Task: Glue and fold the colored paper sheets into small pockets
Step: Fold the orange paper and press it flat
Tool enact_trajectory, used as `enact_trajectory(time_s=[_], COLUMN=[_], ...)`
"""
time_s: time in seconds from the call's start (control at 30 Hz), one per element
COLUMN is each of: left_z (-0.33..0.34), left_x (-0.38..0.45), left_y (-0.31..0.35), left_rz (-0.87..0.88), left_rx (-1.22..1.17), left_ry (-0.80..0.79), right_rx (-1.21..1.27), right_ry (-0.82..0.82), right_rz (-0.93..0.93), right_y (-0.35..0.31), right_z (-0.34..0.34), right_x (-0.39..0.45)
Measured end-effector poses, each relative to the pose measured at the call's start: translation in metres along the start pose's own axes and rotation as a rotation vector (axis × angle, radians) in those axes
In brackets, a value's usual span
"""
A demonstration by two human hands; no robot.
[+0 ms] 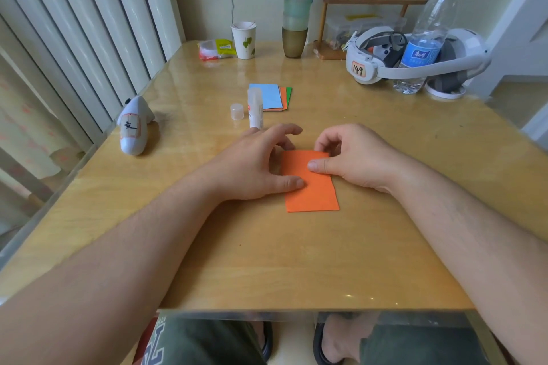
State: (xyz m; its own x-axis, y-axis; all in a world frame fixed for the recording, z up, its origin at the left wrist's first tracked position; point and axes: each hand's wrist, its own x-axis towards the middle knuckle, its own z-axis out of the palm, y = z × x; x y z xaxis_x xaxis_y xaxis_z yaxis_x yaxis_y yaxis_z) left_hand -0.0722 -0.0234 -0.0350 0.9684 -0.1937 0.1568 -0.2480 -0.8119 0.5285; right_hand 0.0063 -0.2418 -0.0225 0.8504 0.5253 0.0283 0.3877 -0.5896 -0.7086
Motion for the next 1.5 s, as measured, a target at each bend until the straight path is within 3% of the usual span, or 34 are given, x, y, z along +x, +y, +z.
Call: enact_trajectory(time_s=[0.27,0.53,0.6,0.7,0.83,0.97,1.13,1.27,1.37,1.5], left_z=[-0.002,-0.003,-0.004,-0.009,-0.026,-0.048,-0.095,-0.121,-0.117,-0.093], left_x=[0.004,0.005,0.004,0.002,0.000,0.003,0.027,0.058,0.081,0.110], left_y=[0.009,0.018,0.020,0.022,0.028,0.036,0.039,0.011,-0.016,-0.055], left_rz=[-0.103,-0.181,-0.190,-0.195,-0.229,-0.191,-0.192,-0.280,-0.328,-0.511], left_rx=[-0.276,-0.697,-0.757,-0.979,-1.237,-1.023,-0.902,-0.590,-0.399,-0.369], left_ry=[0.180,0.168,0.204,0.284,0.277,0.196,0.476,0.611,0.564,0.455], right_rx=[0.497,0.849,0.844,0.640,0.444,0.531,0.640,0.669,0.627,0.312], right_ry=[0.061,0.187,0.117,0.069,0.248,0.416,0.460,0.382,0.382,0.439], right_rz=[-0.064,0.108,0.060,-0.060,-0.137,-0.155,-0.187,-0.106,-0.038,0.094], right_y=[-0.005,-0.016,-0.015,-0.014,-0.029,-0.062,-0.093,-0.098,-0.086,-0.056], right_z=[-0.001,0.005,0.006,0.010,0.009,-0.002,-0.013,-0.014,-0.003,0.018], right_x=[0.002,0.003,0.001,-0.004,-0.001,0.018,0.052,0.096,0.132,0.160])
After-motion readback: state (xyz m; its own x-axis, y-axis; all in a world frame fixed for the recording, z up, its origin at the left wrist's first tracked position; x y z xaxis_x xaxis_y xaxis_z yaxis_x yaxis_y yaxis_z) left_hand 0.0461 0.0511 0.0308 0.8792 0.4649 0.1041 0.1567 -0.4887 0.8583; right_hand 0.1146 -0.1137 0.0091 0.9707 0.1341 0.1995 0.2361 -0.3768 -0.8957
